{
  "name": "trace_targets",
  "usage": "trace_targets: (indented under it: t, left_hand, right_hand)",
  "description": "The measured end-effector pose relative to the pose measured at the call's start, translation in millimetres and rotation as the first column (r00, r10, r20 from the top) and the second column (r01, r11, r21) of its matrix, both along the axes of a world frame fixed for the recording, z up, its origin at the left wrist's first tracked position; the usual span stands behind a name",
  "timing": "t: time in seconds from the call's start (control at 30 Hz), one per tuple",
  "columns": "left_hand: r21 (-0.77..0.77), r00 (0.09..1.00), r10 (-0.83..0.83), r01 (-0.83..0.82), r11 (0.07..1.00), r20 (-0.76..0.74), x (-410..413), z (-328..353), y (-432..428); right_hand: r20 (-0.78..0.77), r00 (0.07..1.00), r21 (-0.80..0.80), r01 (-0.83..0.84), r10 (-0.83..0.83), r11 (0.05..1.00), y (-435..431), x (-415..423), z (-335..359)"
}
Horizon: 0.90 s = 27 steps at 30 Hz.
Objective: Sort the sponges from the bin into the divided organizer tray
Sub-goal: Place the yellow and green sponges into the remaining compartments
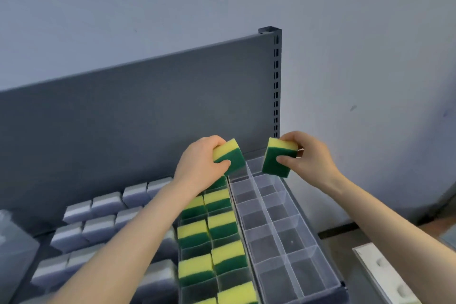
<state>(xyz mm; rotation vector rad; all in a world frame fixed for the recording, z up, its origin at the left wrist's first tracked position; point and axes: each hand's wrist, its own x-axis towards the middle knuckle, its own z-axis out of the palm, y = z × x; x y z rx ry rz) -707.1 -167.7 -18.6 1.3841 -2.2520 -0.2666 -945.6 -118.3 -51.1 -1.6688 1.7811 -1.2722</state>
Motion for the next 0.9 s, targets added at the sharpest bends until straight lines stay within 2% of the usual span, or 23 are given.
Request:
trace_targets:
  t: [0.37, 0.6, 0.9]
  left_hand:
    - [0.012, 0.981, 0.113, -0.116, 0.993, 0.161, -30.8, -31.6, -22.6]
    - [0.034, 0.962, 0.094, -0.106, 0.994, 0.255, -36.6, -46.6, -30.4]
    - [0.118, 0.922, -0.042, -0.004, 0.993, 0.385, -40.5, -49.6, -42.7]
  right_hand:
    - [0.029, 0.99, -0.006, -0.137, 0.137, 0.991, -59.5, -18.1, -42.2]
    - [-0.03, 0.97, 0.038, -0.242, 0.243, 0.97, -73.8, -24.1, -56.0]
    - [-0.274, 0.875, 0.154, -0.368, 0.398, 0.917, -89.3, -23.0, -44.2]
